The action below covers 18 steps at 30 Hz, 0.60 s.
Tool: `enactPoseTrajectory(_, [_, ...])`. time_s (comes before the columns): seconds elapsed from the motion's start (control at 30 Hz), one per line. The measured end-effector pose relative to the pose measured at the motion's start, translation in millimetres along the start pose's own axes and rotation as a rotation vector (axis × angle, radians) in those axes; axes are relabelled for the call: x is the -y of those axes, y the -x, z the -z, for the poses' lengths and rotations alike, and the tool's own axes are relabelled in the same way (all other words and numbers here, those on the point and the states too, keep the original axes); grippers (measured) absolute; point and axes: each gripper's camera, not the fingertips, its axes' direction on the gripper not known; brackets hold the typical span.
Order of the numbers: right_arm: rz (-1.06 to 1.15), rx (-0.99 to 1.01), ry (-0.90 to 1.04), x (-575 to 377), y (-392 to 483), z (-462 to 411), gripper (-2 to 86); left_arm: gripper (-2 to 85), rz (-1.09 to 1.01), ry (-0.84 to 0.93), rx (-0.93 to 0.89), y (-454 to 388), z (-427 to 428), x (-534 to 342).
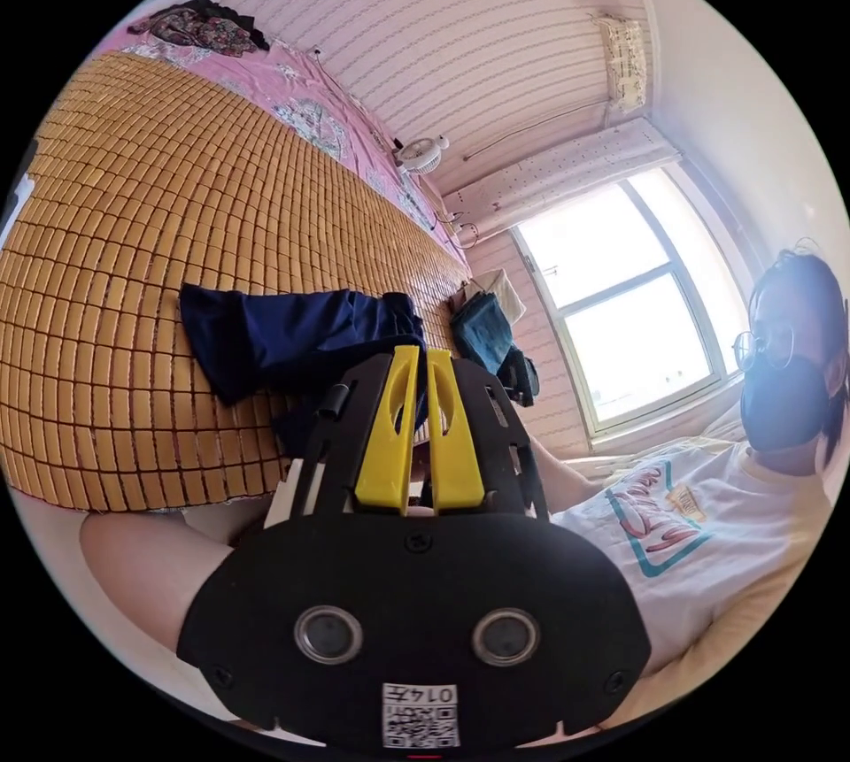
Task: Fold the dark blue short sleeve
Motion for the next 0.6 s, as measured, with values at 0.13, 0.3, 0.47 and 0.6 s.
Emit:
enactPoseTrajectory(0.13, [0.018,0.144,-0.226,55.9,-13.9,64.9,1.6,-0.1,0.165,-0.167,0.246,22.4,8.2,24.1])
enactPoseTrajectory(0.3, [0.011,0.103,-0.285,116.3,-14.7,62.5,6.2,4.6,0.318,-0.225,0.381,68.3,3.2,35.1])
enactPoseTrajectory(0.47, [0.055,0.073,-0.177,89.1,-16.7,20.9,9.4,5.1,0.315,-0.201,0.482,80.8,12.5,16.5])
enactPoseTrajectory(0.6, [0.063,0.089,-0.048,50.4,-23.6,-25.2,9.7,5.7,0.275,-0.092,0.453,87.7,-4.4,12.2])
